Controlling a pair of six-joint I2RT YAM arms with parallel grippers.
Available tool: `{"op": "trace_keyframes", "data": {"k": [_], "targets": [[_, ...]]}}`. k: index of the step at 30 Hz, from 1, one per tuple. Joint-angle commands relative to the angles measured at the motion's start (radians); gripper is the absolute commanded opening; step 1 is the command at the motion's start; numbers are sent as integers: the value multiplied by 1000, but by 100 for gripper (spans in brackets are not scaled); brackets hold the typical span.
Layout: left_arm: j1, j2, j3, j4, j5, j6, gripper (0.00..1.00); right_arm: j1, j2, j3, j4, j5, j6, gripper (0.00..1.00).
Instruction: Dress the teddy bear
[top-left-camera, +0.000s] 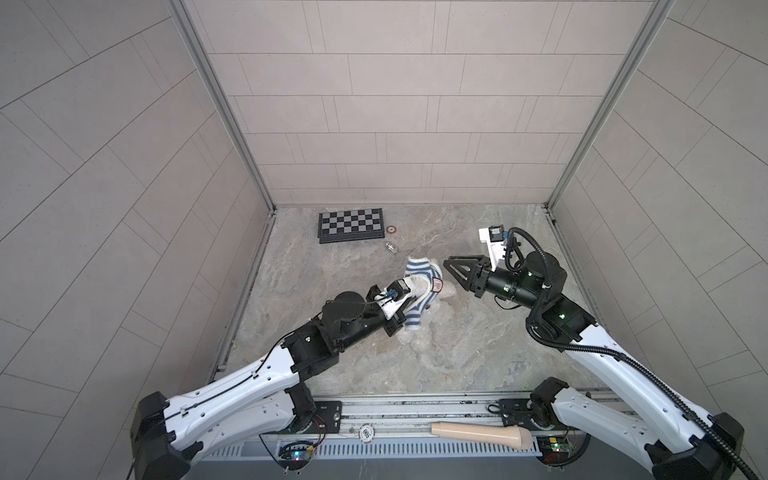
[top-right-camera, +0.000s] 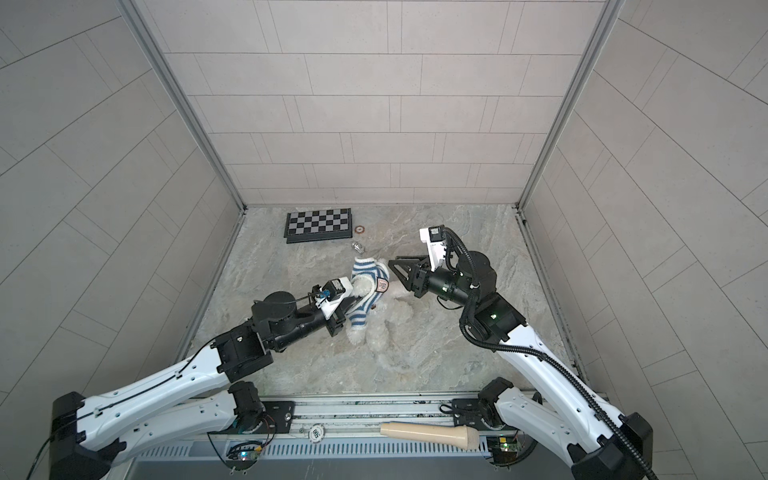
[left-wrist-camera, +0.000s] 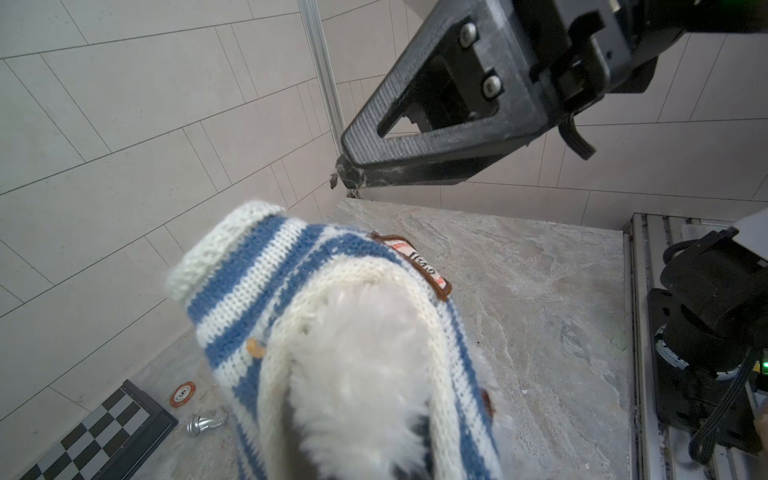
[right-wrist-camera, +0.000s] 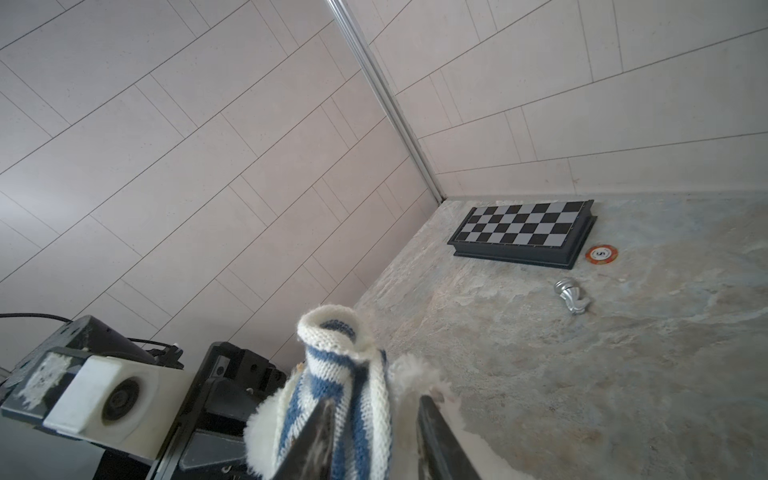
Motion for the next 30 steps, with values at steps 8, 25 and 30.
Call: {"op": "trace_keyframes", "data": {"k": [8,25,30], "targets": [[-15,26,11,86,4,21,0,1,40,11,-45,-67,-28,30],[-36,-12,-2,66,-38,19,0,12,42,-11,-8,-15,-58,0],[-35,-70,-57,116,-54,-15,0,-26,-35,-76,-111,173,-109,0]]}}
